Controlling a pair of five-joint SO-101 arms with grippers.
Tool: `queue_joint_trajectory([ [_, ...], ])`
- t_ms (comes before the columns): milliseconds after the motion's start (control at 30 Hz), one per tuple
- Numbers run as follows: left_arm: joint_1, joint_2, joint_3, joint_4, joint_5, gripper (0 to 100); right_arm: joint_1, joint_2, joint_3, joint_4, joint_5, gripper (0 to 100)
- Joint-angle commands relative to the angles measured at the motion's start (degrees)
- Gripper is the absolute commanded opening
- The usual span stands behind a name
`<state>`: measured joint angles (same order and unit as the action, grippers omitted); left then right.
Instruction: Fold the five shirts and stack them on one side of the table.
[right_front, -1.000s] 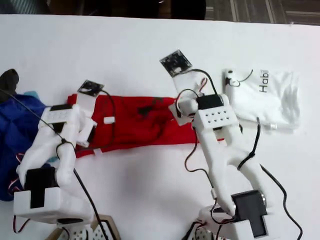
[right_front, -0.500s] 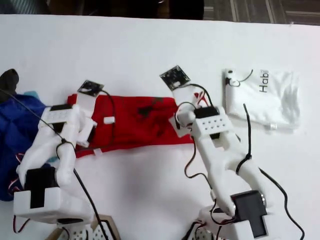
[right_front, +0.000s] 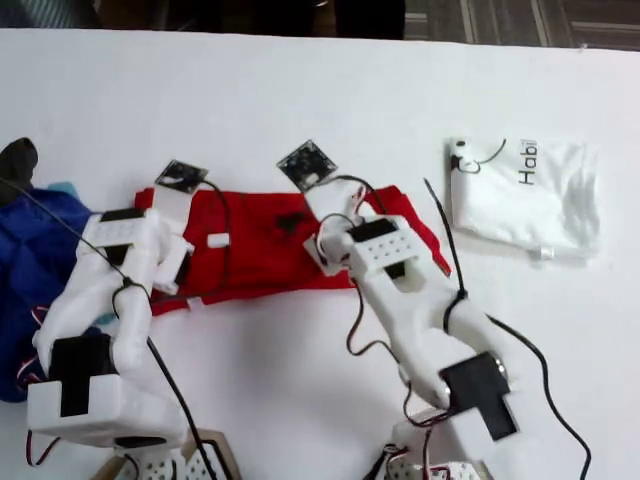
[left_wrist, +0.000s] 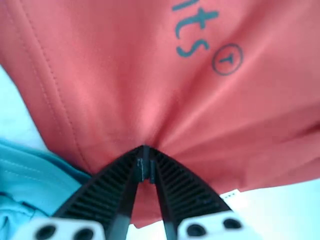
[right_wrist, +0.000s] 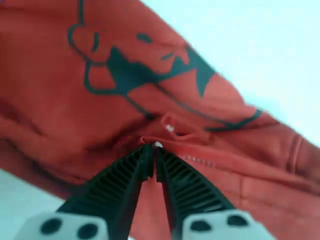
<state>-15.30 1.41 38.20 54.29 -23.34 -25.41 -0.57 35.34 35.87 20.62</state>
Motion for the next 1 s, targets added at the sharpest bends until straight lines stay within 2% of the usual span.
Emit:
queue_joint_trajectory([
  [0,-0.2,-0.7,0.1,-1.4,0.3,3,0.0,2.2,-5.9,-1.3,-0.5,2.0],
  [133,-0.2,-0.7,0.1,-1.4,0.3,3,-0.1,5.7,-9.0,-0.7,-0.5,2.0],
  [233,-0.2,-0.7,0.1,-1.4,0.3,3,0.6,4.3,-10.5,4.3,-0.5,2.0],
  [400,-0.2,-0.7,0.1,-1.2,0.3,3,3.8,-7.8,-12.4,15.8,-2.7,2.0],
  [567,-0.2,-0.7,0.1,-1.3,0.3,3,10.2,-23.0,-12.1,25.1,-4.4,2.0],
  [667,-0.2,-0.7,0.1,-1.4,0.3,3,14.9,-28.4,-7.0,28.4,-4.0,2.4],
  [800,-0.2,-0.7,-0.3,-1.4,0.5,3,21.4,-31.1,5.4,26.9,-4.0,3.4],
  [967,-0.5,-1.1,-4.7,2.5,9.9,3,27.8,-31.9,16.4,22.5,-4.0,11.5],
])
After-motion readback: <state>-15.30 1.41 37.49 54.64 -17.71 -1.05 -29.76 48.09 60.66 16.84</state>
